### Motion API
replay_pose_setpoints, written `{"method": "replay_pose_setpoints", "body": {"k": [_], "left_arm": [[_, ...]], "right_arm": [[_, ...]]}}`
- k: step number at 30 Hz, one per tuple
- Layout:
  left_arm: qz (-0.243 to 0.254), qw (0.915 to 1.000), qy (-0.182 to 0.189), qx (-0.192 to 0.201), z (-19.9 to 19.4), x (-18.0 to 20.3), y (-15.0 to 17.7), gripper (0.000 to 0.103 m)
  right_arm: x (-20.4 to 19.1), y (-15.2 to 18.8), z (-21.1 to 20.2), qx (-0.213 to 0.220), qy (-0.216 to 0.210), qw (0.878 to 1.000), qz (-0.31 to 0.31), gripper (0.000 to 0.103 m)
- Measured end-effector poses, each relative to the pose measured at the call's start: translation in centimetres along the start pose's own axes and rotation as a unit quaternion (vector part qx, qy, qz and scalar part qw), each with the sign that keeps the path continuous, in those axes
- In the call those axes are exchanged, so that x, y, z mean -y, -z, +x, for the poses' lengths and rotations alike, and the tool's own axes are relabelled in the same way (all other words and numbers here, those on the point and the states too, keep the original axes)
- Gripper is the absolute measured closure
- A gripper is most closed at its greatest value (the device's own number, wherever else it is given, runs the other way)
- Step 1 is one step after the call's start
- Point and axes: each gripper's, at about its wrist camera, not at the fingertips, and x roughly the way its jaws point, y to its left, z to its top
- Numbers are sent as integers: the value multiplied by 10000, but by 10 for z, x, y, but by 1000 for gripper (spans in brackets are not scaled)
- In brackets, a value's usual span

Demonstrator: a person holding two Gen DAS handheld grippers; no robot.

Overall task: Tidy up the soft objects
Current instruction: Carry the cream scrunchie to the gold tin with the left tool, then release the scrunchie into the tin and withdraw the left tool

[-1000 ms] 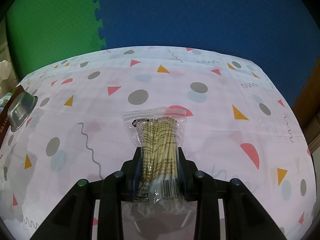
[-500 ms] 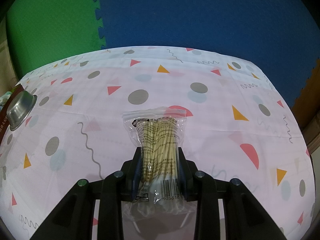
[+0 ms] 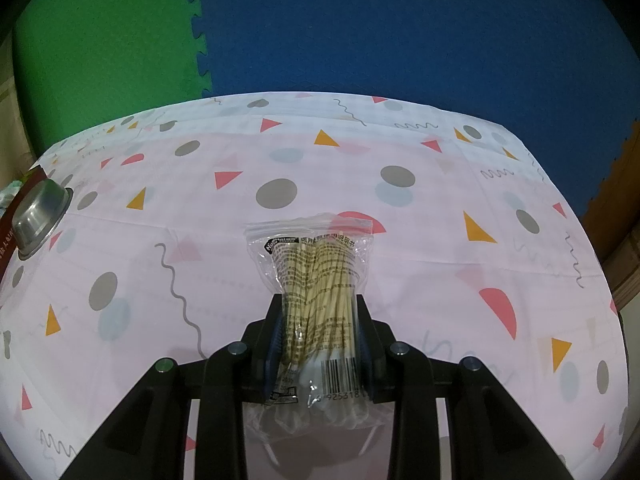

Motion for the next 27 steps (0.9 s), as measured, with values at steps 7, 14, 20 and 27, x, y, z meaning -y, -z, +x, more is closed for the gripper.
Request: {"method": "replay_pose_setpoints", "body": {"k": [7,14,20,27], "left_arm": [[51,9997,-230,-92,21,-6,-3,88],[31,9995,-180,-272,40,-11,-8,86],[98,9991,-259,-321,51,-11,-6,84],[74,9992,-302,-262,52,-13,-6,76]], "right_arm": [[-2,0,-1,0,8,10000,-3,70],[-2,0,-1,0,13,10000,-7,70],[-1,0,-1,0,15,10000,-8,70],[0,0,0,2,27,10000,-17,70]]}}
